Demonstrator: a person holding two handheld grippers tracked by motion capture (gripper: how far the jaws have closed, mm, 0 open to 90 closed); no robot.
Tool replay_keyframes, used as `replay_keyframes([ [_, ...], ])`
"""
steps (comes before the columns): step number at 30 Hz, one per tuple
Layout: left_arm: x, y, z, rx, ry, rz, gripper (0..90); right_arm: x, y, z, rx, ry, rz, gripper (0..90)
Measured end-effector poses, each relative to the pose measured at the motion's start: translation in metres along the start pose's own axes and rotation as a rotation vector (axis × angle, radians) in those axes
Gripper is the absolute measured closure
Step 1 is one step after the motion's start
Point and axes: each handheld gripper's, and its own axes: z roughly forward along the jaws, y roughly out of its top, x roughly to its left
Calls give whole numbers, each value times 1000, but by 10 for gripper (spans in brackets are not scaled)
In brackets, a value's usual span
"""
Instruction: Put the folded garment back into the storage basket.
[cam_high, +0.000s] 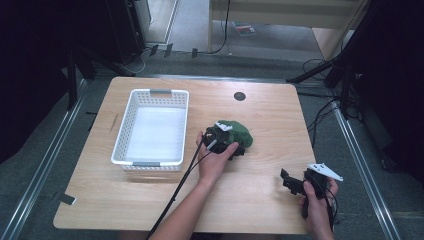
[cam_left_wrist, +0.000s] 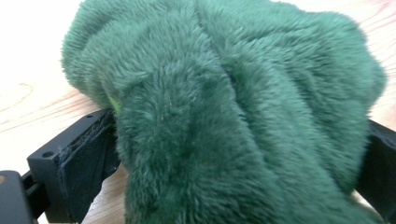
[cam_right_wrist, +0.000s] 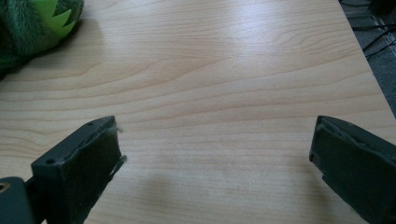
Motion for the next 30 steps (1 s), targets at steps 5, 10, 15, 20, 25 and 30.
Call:
replay_keyframes([
  [5, -3, -2, 3, 28, 25, 22, 7, 0, 0, 0, -1, -1, -4, 19],
  [10, -6, -2, 2, 25, 20, 49, 148, 0, 0, 0, 0, -1, -4, 19],
  [15, -5, 0, -3, 13, 6, 42, 241, 0, 0, 0, 0, -2, -1, 19],
  [20, -4, 3, -9, -9, -13, 38, 269, 0, 0, 0, 0, -1, -4, 19],
  [25, -4, 7, -17, -31, -31, 42, 271, 0, 0, 0, 1, -1, -3, 19],
  [30, -6, 13, -27, -47, -39, 53, 271, 0, 0, 0, -2, -1, -1, 19],
])
